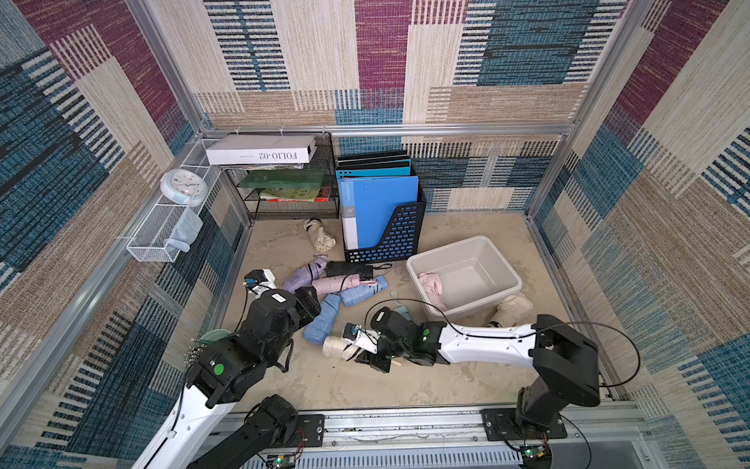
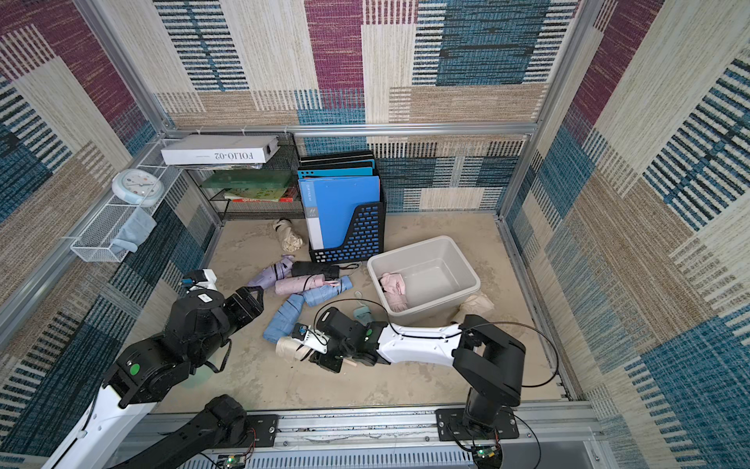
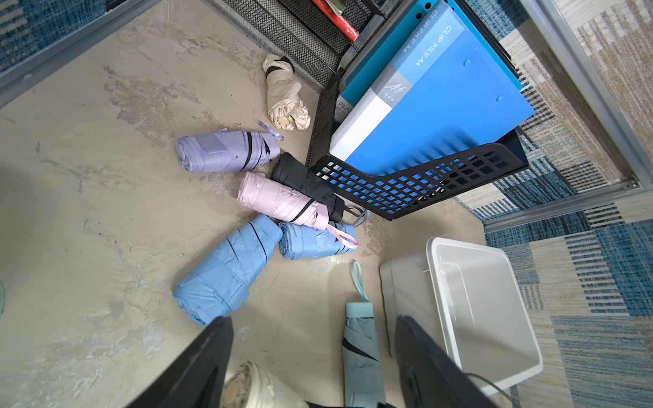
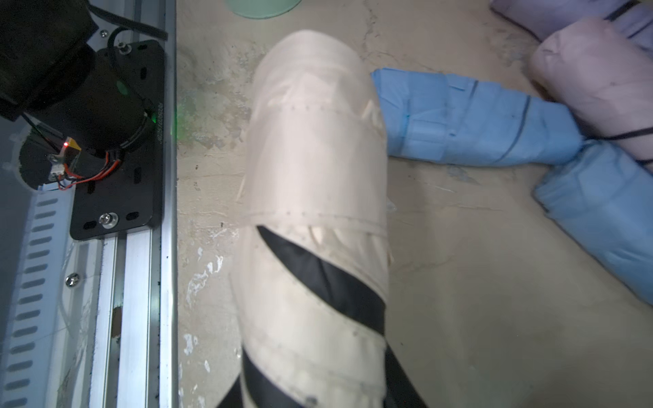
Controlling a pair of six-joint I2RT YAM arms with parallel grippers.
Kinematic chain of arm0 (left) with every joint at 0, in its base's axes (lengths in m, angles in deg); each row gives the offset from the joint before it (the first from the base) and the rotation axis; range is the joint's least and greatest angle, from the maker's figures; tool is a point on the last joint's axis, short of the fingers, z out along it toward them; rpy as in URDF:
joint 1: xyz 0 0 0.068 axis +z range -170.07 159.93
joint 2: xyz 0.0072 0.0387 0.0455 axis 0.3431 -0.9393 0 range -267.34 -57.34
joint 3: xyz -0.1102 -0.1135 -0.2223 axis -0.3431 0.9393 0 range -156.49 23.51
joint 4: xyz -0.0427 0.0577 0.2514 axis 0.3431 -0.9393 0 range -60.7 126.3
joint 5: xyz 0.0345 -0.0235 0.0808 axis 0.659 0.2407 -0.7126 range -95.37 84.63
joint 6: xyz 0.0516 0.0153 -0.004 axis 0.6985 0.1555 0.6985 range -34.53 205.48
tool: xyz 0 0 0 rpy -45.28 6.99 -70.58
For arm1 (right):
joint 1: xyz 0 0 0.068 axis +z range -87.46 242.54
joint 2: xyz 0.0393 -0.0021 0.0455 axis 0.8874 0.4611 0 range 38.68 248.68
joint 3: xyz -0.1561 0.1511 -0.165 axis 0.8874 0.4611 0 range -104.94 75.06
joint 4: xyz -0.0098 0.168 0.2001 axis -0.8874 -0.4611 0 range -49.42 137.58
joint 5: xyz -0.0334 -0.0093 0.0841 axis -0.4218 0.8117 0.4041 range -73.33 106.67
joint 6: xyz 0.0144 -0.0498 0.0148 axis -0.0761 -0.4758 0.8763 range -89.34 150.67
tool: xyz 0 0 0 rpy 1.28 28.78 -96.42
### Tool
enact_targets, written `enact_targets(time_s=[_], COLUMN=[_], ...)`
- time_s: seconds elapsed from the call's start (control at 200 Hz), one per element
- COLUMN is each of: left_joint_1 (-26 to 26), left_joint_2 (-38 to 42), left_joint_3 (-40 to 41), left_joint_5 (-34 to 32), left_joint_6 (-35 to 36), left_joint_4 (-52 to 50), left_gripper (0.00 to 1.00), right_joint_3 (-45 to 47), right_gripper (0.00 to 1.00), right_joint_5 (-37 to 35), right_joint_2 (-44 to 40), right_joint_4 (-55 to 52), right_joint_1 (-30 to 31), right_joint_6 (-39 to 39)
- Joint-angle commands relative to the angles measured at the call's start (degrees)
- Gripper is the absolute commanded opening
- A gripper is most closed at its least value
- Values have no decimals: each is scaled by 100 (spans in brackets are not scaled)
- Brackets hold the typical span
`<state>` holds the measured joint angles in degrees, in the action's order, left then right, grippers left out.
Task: Put the umbrella into the storage box
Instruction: Pick up the umbrella from the center of the board.
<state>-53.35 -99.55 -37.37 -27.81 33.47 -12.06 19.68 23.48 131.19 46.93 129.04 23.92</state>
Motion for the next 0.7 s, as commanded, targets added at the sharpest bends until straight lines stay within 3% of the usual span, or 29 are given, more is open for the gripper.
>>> enact_targets(time_s=[0.0, 0.135, 0.316, 0.536, 0.691], left_joint_1=[10, 14, 17, 18, 21], left_joint_2=[-290, -769, -1372, -1364, -1434], left_joint_3=[-258, -622, -873, -251, -39], left_joint_5=[280, 1066, 2431, 3216, 3474], left_joint_6=[441, 408, -189, -1593, -2052], left_joint_4=[231, 263, 370, 1408, 1664], left_gripper=[77, 77, 79, 87, 89], right_joint_3=[247, 436, 524, 337, 108], right_gripper=[10, 11, 11, 11, 11], right_joint_5=[-581, -1348, -2131, -2568, -2595], right_joint_2=[-588, -1371, -2131, -2571, -2548], right_joint_4=[-28, -247, -404, -323, -232], right_joint_1=[-168, -349, -366, -368, -366], right_joint_6=[-204, -733, -1626, -2394, -2766])
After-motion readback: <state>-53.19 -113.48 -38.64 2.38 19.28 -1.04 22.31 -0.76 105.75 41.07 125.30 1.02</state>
